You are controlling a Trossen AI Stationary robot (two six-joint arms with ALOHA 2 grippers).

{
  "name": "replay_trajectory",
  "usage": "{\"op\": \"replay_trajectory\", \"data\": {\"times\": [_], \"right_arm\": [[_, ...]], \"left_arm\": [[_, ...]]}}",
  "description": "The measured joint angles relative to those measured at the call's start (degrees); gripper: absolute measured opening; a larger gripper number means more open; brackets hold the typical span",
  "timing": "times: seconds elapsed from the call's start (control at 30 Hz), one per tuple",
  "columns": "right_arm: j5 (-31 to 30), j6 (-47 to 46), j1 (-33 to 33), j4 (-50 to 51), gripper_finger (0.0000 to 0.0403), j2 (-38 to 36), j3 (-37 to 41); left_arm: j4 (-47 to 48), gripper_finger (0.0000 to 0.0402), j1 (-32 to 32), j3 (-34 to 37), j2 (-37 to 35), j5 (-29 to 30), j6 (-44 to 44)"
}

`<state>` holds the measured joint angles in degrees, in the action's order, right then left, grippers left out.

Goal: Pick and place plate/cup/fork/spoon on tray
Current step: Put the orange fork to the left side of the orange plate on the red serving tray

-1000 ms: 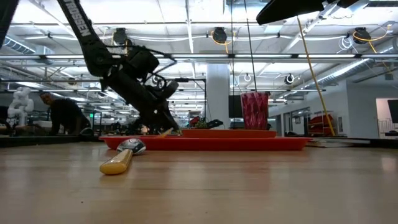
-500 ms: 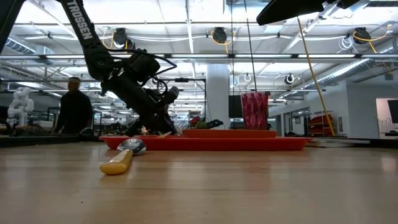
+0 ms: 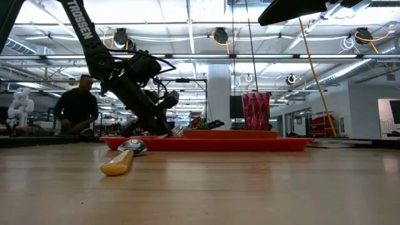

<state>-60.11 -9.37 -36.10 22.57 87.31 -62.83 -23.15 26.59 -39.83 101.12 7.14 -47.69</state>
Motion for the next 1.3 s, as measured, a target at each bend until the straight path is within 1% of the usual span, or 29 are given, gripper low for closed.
{"op": "replay_trajectory", "data": {"times": [0.1, 0.3, 0.37, 0.43, 0.5, 0.6, 0.7, 0.77, 0.8, 0.87, 1.03, 1.13, 1.2, 1.3], "right_arm": [[1.6, 0.0, 0.0, 0.0, 0.0086, 0.0, 0.0], [1.9, 0.0, 0.0, 0.0, 0.0086, 0.0, 0.0], [1.9, 0.0, 0.0, 0.0, 0.0086, 0.0, 0.0], [1.9, 0.0, 0.0, 0.1, 0.0086, 0.0, 0.0], [1.9, 0.0, 0.0, 0.0, 0.0086, 0.0, 0.0], [1.9, -0.2, 0.0, 0.2, 0.0086, 0.0, 0.0], [1.9, -0.3, 0.0, 0.4, 0.0086, 0.0, 0.0], [1.9, -0.3, 0.0, 0.4, 0.0086, 0.0, 0.0], [1.9, -0.3, 0.0, 0.5, 0.0086, 0.0, 0.0], [1.9, -0.2, 0.0, 0.5, 0.0086, 0.0, 0.0], [1.8, 0.0, 0.0, 0.5, 0.0086, 0.0, 0.0], [1.8, 0.0, 0.0, 0.6, 0.0086, 0.0, 0.0], [1.8, 0.2, 0.0, 0.6, 0.0086, 0.0, 0.0], [1.8, 0.2, 0.0, 0.6, 0.0086, 0.0, 0.0]], "left_arm": [[0.8, 0.0048, -0.1, 0.0, 0.0, 0.9, 0.1], [0.8, 0.0105, -0.1, 0.0, 0.0, 1.4, 0.5], [1.0, 0.0119, 0.0, 0.0, -0.4, -0.5, 1.7], [2.5, 0.0126, 0.1, 0.0, -2.5, -2.9, 3.0], [4.2, 0.0128, -0.4, -0.2, -4.7, -3.5, 5.2], [11.5, 0.0121, -1.5, 0.0, -9.7, -2.1, 8.7], [17.0, 0.0104, -3.4, -0.1, -14.5, 2.3, 11.7], [20.2, 0.0090, -4.8, -0.1, -15.9, 5.2, 13.3], [22.1, 0.0082, -5.3, -0.1, -15.9, 6.4, 13.8], [25.4, 0.0067, -6.0, 0.0, -15.7, 6.7, 15.2], [28.8, 0.0031, -7.7, 0.0, -14.0, 7.1, 17.4], [29.1, 0.0010, -8.6, -0.1, -12.7, 8.5, 18.1], [30.5, 0.0004, -8.8, -0.1, -11.7, 8.8, 18.7], [30.9, 0.0011, -9.2, 0.0, -10.3, 7.5, 18.8]]}}
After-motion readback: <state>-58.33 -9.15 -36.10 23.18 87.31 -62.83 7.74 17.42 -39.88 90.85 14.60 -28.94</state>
